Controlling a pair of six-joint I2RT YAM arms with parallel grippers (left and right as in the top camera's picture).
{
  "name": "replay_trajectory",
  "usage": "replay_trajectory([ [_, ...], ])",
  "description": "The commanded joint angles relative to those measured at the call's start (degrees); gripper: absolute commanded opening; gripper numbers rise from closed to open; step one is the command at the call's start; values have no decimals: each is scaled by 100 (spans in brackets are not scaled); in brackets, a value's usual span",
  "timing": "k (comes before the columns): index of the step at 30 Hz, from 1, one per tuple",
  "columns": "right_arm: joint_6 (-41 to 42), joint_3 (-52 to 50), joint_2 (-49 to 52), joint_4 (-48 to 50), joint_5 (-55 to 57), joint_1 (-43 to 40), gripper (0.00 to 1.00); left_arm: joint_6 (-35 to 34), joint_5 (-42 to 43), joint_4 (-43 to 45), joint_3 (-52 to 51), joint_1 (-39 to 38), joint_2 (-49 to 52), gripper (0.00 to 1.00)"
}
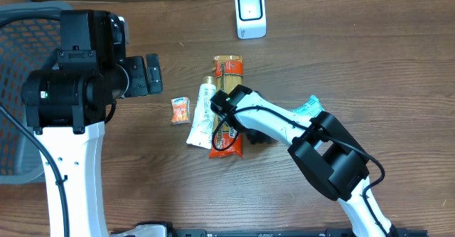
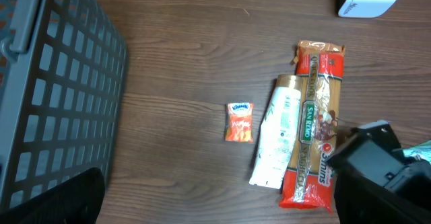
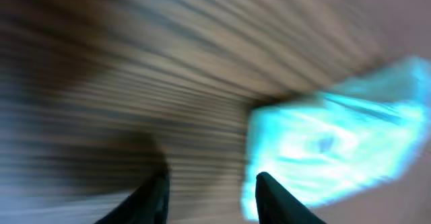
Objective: Scan the item barcode
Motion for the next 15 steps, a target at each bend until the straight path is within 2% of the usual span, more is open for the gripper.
replay_trajectory([
  [1,-592,361,-831,332,-1523,-323,44,-17,-68,4,7,44,20,100],
  [4,-605,457,-1392,514,-1904,-717,45,-17,-68,4,7,44,20,100],
  [7,-881,459,-1902,553,-2398,-1259,63,-17,-68,4,7,44,20,100],
  [9,-1058,459,-2090,485,-2767,-1694,62,-17,-68,4,7,44,20,100],
  [11,-988,455,-2133,374,-2885,-2184,54,-17,-68,4,7,44,20,100],
  [15,-748,140,-2116,387,-2885,-3077,54,-17,-68,4,7,44,20,100],
])
